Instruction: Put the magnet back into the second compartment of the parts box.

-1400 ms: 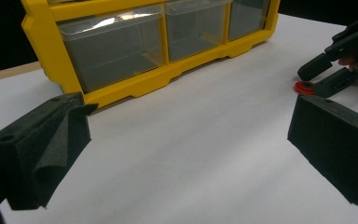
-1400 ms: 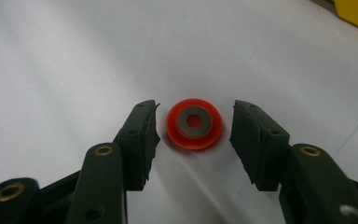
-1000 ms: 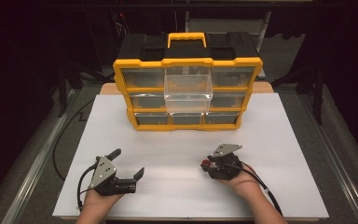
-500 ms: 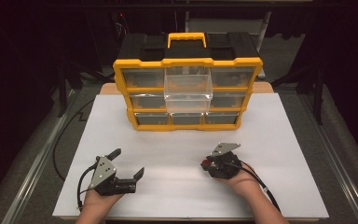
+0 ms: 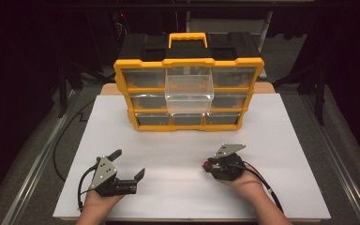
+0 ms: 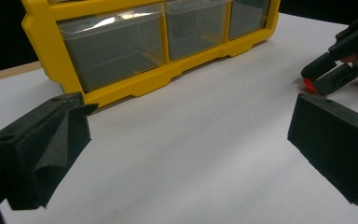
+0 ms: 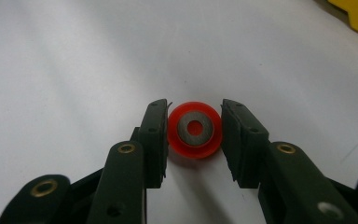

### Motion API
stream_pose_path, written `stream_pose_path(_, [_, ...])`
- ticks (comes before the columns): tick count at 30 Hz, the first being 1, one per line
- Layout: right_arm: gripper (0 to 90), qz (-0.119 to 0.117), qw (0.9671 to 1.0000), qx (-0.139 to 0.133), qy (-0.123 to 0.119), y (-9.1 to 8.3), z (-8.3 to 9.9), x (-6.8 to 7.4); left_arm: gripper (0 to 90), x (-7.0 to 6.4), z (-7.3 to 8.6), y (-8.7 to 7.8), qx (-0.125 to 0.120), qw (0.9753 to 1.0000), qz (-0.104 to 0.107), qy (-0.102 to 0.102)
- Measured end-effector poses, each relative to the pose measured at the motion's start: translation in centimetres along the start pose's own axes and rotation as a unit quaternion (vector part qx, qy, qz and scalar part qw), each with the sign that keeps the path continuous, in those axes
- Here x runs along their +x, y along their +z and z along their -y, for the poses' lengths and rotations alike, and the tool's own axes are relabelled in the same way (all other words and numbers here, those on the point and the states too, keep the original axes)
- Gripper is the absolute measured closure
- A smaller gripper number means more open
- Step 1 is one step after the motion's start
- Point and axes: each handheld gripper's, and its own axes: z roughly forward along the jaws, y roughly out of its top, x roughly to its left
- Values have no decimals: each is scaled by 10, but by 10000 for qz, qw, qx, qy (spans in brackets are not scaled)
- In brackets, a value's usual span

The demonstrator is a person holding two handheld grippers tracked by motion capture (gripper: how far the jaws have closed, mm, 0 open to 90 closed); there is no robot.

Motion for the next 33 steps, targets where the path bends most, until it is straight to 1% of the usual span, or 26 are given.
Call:
stream_pose_path(3, [646, 3, 10000, -31, -9, -3, 1, 0, 4, 0, 0, 0, -20, 10000, 9, 5])
stream_pose_path(6, [646, 34, 9999, -131, 29, -10, 4, 0, 4, -1, -1, -1, -35, 10000, 16, -7])
stream_pose_path(10, [645, 43, 9999, -155, 34, -15, 6, -1, 6, 0, 0, -1, -43, 10000, 43, -31])
stream_pose_path(13, [645, 25, 9998, -189, 95, -19, 9, -1, 6, 1, 0, -2, -47, 10000, 40, -41])
stream_pose_path(17, [645, 68, 9998, -177, 71, -24, 12, -1, 5, 2, 0, -3, -74, 9999, 15, -73])
stream_pose_path(20, [644, 89, 9997, -186, 107, -32, 17, -5, 5, 3, 0, -4, -100, 9999, 3, -94])
stream_pose_path(23, [644, 107, 9997, -194, 130, -35, 20, -7, 6, 3, 0, -4, -106, 9999, 7, -100])
stream_pose_path(24, [644, 138, 9995, -212, 166, -40, 23, -10, 6, 3, 0, -4, -107, 9999, 13, -101])
stream_pose_path(27, [644, 170, 9994, -213, 192, -45, 26, -13, 6, 3, 0, -3, -107, 9999, 10, -104])
stream_pose_path(28, [644, 194, 9993, -241, 232, -50, 30, -16, 6, 3, -1, -3, -113, 9999, 9, -111])
stream_pose_path(30, [644, 190, 9991, -280, 256, -52, 31, -17, 5, 3, -1, -3, -114, 9999, 8, -113])
stream_pose_path(31, [644, 212, 9989, -285, 295, -57, 35, -21, 6, 3, -1, -3, -112, 9999, 9, -112])
stream_pose_path(33, [644, 221, 9989, -279, 315, -59, 37, -21, 6, 3, -1, -3, -103, 9999, 8, -99])
